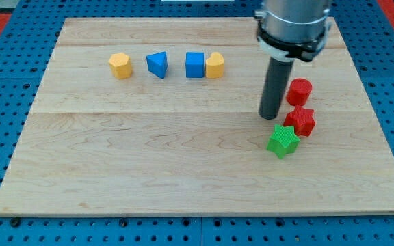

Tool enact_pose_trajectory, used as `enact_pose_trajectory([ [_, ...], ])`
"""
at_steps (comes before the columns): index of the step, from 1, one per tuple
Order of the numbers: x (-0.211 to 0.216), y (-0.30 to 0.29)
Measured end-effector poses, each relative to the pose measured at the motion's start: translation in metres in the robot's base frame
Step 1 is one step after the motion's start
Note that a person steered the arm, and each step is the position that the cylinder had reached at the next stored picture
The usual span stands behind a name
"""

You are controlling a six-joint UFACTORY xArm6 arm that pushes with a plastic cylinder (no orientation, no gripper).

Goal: Push the red circle towards the center right of the board

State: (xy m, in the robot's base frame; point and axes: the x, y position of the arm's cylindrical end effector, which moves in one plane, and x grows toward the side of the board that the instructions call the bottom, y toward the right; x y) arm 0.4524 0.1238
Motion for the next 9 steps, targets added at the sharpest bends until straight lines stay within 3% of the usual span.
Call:
enact_pose_trajectory([
  [9,-0.045,0.058],
])
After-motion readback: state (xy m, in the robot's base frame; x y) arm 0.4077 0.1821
